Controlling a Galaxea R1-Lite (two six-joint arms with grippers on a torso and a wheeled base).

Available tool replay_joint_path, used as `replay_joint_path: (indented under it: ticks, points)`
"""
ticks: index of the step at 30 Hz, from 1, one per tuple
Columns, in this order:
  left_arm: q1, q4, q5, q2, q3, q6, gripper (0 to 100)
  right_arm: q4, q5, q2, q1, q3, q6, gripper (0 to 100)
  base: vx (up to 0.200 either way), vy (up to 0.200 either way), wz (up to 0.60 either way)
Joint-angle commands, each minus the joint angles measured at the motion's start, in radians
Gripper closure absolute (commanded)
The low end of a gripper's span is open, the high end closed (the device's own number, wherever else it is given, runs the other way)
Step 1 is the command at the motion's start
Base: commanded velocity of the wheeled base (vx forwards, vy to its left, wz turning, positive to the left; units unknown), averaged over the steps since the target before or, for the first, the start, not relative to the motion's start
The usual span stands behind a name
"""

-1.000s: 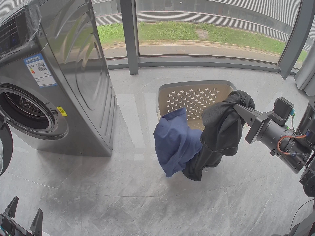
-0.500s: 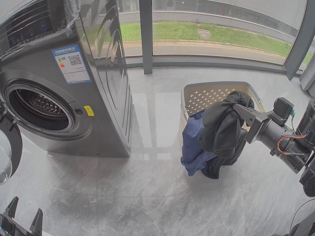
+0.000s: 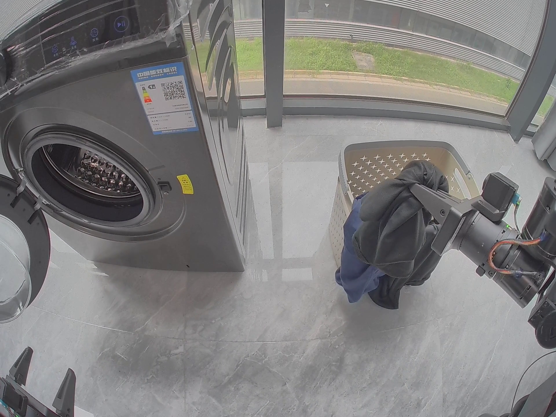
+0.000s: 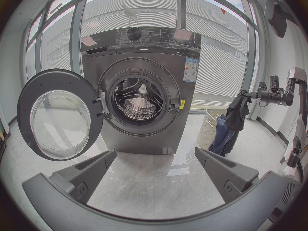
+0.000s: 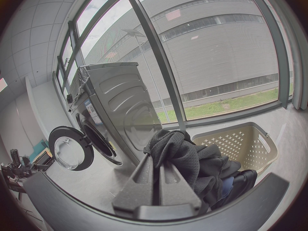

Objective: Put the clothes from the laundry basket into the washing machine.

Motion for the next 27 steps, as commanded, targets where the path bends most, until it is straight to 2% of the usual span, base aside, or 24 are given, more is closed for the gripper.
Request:
replay_joint_path:
  ticks: [1,10,27]
  points:
    - [0.000,0.000,0.000,-0.016,0.016,-0.003,0,0.000,0.000,0.002,0.005,0.000,0.000,100,-0.200,0.000,0.00]
    - [0.000,0.000,0.000,-0.015,0.016,-0.003,0,0.000,0.000,0.002,0.014,0.002,0.000,100,0.000,0.000,0.00]
    - [0.000,0.000,0.000,-0.015,0.016,-0.003,0,0.000,0.000,0.002,0.016,0.002,0.000,100,0.000,0.200,0.00]
